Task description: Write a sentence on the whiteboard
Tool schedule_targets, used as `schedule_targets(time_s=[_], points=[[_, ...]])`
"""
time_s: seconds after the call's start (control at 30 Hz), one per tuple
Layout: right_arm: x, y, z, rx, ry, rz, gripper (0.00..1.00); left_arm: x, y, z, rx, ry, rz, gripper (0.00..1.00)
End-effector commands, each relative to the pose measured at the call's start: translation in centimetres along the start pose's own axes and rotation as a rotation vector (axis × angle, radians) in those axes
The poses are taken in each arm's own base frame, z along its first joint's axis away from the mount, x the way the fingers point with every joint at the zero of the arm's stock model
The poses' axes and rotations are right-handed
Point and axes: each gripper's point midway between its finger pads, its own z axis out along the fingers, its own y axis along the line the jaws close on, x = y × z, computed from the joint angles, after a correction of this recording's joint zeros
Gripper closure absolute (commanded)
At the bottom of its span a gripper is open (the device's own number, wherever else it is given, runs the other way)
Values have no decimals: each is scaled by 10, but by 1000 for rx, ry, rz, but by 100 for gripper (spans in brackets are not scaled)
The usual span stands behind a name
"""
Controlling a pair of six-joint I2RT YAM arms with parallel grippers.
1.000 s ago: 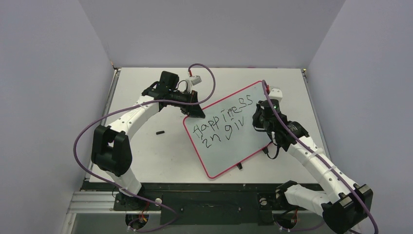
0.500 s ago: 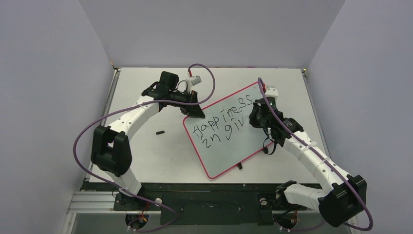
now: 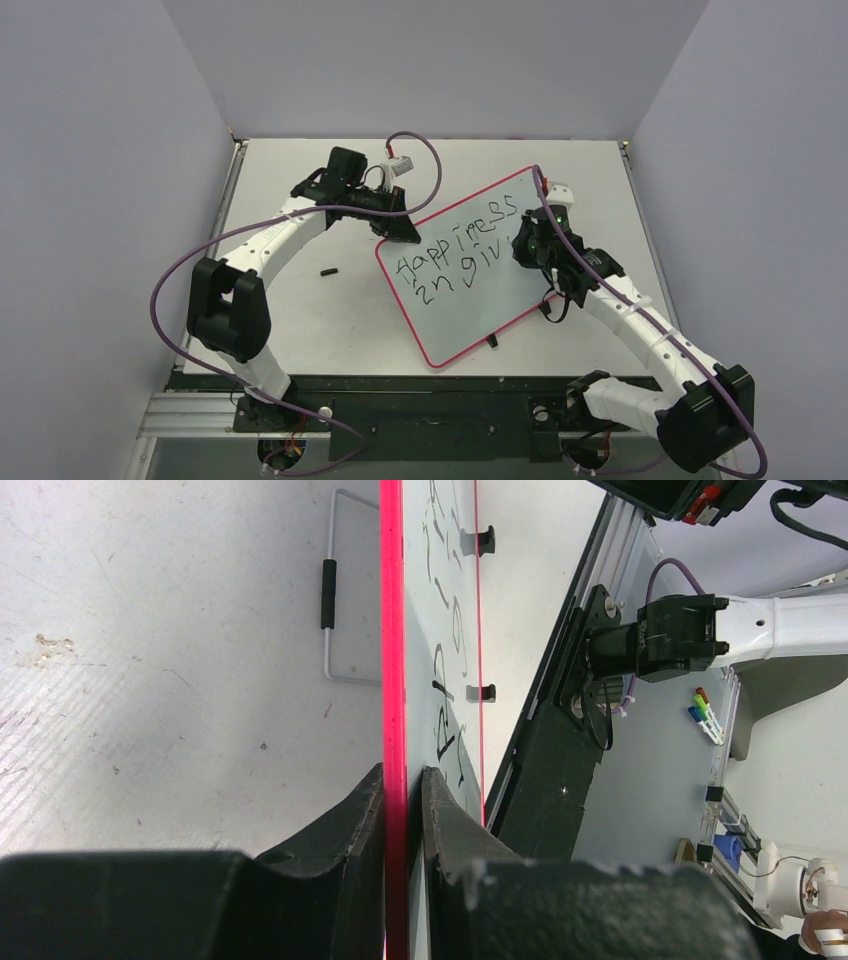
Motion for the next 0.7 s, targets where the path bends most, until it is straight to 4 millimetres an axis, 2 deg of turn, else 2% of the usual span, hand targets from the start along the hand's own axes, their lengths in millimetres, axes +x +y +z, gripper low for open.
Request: schedule_targets(time_s=[0.0, 0.17, 0.3, 0.53, 0.67], points=[[13, -3, -2, -16, 13, 26, 100, -23, -22, -11, 30, -73, 160, 100], [23, -8, -7, -16, 28, 36, 100, -25, -22, -11, 30, -76, 159, 100], [22, -9, -14, -13, 21, 37, 100, -25, -24, -12, 32, -76, 163, 100], [-10, 1, -35, -27, -53, 33, 100, -24, -23, -11, 32, -77, 164, 100], [-26, 8, -36, -35, -78, 32, 100, -24, -24, -12, 32, -78, 165, 100]])
